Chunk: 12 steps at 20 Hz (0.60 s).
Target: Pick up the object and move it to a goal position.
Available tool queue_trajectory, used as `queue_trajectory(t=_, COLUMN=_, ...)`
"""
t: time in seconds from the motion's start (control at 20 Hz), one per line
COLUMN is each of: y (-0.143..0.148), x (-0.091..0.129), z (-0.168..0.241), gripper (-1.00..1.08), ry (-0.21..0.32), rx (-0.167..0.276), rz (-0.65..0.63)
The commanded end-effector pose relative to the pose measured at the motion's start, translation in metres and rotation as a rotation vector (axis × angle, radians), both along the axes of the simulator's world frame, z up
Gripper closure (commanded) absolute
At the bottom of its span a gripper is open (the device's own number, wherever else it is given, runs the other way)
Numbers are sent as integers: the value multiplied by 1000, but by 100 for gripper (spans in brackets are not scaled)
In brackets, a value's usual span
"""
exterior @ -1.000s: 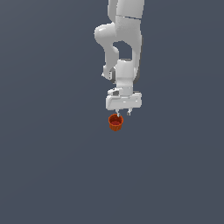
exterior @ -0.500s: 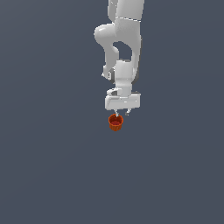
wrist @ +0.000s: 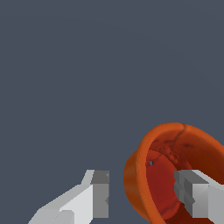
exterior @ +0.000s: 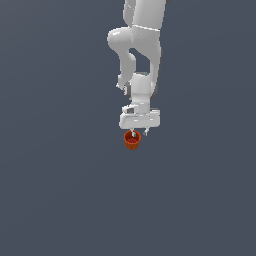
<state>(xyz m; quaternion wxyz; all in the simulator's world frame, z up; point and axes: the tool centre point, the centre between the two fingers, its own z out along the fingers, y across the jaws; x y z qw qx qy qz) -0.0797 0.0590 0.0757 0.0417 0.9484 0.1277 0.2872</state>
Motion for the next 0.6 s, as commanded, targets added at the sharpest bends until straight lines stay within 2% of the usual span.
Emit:
queue_trajectory(t=0.0, y=0, x=4, z=-8, gripper=-20, ry=0, rx=1, rz=-1)
queue_trajectory(t=0.25, y=0, x=8, z=-10, gripper=-20, ry=-1, rx=0, rz=-1)
queue_trajectory(t=0.3, y=0, x=8, z=-10, gripper=108, ry=-1, rx=0, rz=-1)
queue_trajectory(t=0.55, y=0, x=8, z=-10, gripper=108, ry=-1, rx=0, rz=-1)
